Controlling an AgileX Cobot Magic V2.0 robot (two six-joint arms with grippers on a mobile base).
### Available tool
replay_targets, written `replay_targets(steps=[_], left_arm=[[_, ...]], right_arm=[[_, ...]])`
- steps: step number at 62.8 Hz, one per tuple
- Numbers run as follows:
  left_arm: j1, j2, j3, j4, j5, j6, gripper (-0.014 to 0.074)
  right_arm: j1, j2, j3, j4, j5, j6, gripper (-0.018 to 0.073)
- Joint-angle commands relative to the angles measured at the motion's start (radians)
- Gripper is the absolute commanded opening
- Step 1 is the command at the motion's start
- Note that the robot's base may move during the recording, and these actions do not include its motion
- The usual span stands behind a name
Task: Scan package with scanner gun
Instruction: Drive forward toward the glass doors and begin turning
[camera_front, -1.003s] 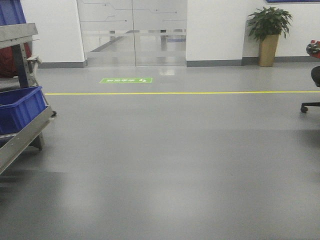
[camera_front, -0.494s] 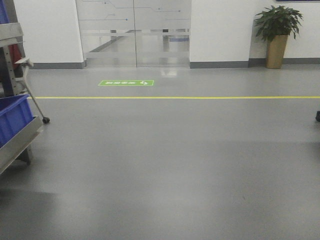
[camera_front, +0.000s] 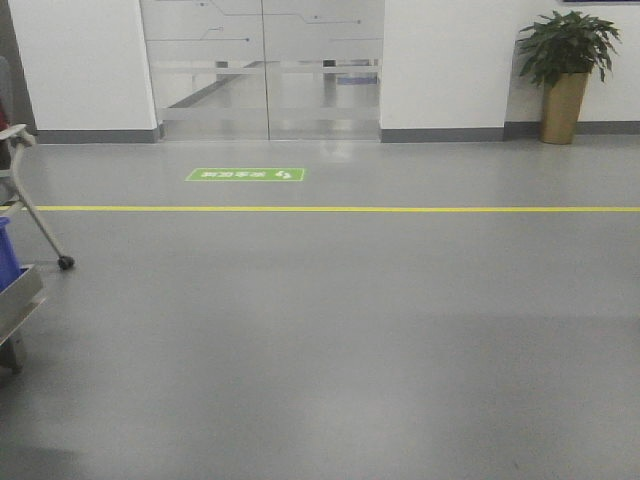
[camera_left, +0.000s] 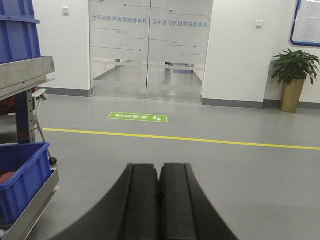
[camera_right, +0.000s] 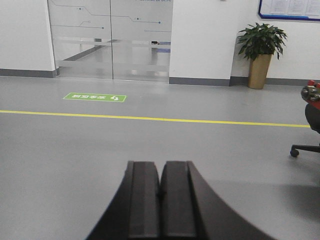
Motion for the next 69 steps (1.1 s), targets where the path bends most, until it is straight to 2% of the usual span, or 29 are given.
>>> replay_targets(steps=[1,69], left_arm=[[-0.003,-0.004,-0.001,0.005,-0.017,-0.007,-0.01],[-0.003,-0.004,-0.001,0.005,-0.017,-0.007,-0.01]], right_arm=[[-0.005,-0.002,0.0,0.004,-0.021,-0.008,-0.0162],[-0.005,-0.002,0.0,0.004,-0.021,-0.008,-0.0162]])
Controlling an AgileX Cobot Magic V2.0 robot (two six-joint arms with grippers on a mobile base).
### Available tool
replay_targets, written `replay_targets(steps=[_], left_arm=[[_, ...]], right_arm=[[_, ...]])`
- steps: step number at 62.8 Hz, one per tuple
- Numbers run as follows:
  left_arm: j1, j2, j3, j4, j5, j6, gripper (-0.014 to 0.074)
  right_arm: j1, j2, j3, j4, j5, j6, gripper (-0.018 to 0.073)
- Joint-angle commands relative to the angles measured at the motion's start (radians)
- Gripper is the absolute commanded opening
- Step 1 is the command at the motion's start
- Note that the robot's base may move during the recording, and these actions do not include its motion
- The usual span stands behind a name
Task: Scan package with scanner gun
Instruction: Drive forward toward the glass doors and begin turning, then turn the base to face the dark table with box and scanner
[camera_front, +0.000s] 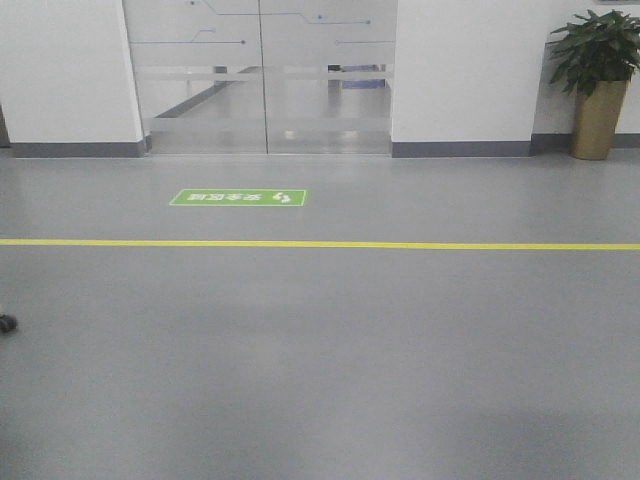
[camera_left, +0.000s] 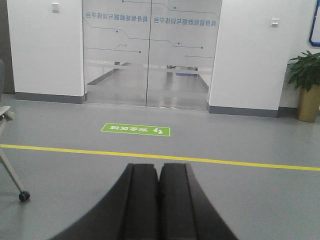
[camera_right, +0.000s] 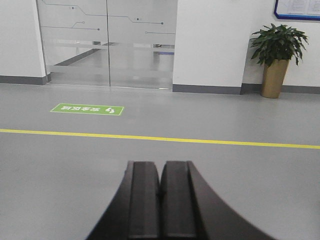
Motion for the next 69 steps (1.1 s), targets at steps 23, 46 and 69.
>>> replay_targets(steps=[23,46,69], left_arm=[[-0.003,-0.004,-0.001,0.005,-0.017,-0.007,-0.01],[-0.003,-0.004,-0.001,0.005,-0.017,-0.007,-0.01],[-0.003,-0.004,-0.001,0.005,-0.017,-0.007,-0.01]], right_arm=[[-0.005,-0.002,0.0,0.004,-0.021,-0.008,-0.0162],[-0.005,-0.002,0.0,0.004,-0.021,-0.008,-0.0162],[-0.005,-0.002,0.0,0.004,-0.021,-0.008,-0.0162]])
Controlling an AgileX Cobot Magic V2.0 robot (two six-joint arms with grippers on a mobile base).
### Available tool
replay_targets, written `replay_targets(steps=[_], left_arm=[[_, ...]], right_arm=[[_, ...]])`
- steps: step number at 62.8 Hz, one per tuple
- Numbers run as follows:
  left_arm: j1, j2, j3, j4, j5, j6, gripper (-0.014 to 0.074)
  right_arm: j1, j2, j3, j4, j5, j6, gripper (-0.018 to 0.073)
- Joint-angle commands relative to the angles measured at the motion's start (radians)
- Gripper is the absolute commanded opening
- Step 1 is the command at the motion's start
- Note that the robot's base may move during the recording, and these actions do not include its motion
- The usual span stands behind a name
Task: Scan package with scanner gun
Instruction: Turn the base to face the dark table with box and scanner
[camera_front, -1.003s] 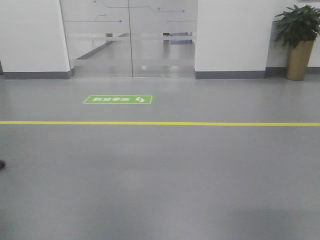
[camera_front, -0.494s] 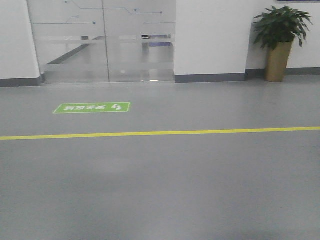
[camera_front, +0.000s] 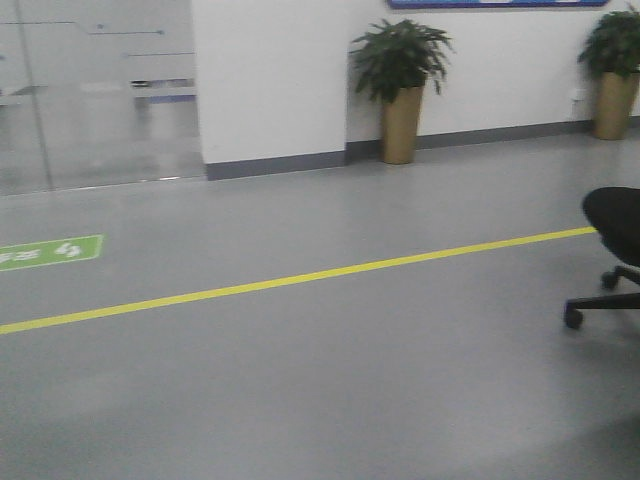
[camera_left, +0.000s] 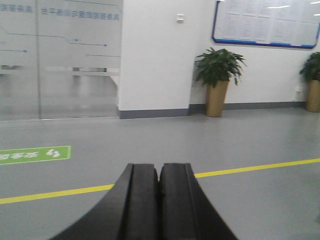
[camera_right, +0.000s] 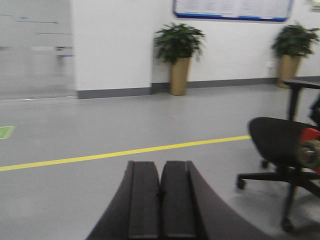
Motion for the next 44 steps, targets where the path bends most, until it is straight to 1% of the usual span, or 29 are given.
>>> replay_targets(steps=[1,44], left_arm=[[-0.003,-0.004,-0.001,0.005,-0.017,-0.007,-0.01],[-0.003,-0.004,-0.001,0.005,-0.017,-0.007,-0.01]], right_arm=[[-0.005,-0.002,0.0,0.004,-0.021,-0.008,-0.0162],[-0.005,-0.002,0.0,0.004,-0.021,-0.008,-0.0162]])
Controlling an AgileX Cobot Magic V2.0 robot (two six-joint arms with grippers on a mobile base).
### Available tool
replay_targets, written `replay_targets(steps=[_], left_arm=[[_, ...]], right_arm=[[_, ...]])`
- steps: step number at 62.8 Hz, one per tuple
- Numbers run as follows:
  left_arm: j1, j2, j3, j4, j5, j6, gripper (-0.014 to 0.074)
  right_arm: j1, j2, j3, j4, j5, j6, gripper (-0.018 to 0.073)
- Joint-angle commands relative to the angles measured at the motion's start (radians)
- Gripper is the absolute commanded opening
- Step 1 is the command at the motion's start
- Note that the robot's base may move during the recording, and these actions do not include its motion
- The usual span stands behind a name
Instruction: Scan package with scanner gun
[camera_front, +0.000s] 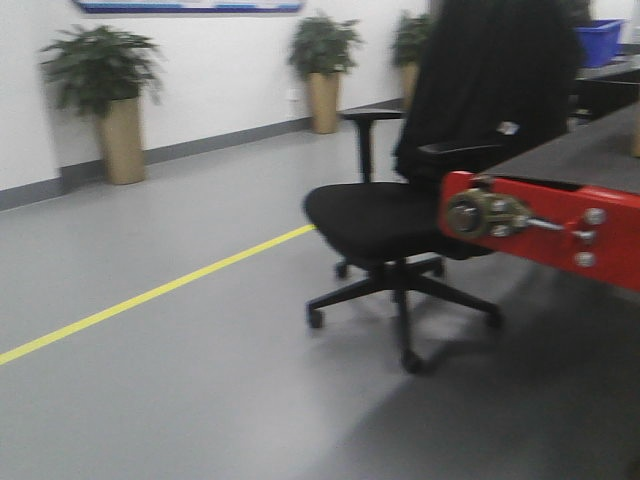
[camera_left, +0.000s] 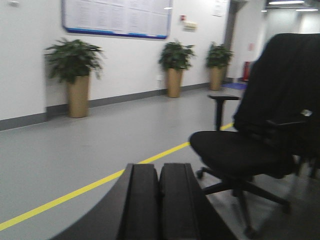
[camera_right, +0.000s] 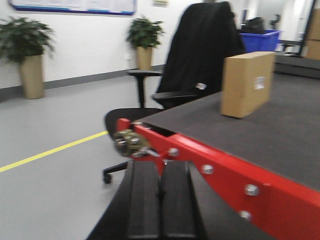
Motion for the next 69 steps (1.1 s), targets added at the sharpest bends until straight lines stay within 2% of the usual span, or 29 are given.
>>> replay_targets(steps=[1,69], left_arm=[[-0.003,-0.004,-0.001,0.005,-0.017,-0.007,-0.01],[-0.003,-0.004,-0.001,0.005,-0.017,-0.007,-0.01]], right_arm=[[-0.005,-0.002,0.0,0.004,-0.021,-0.008,-0.0162],[-0.005,-0.002,0.0,0.004,-0.021,-0.008,-0.0162]])
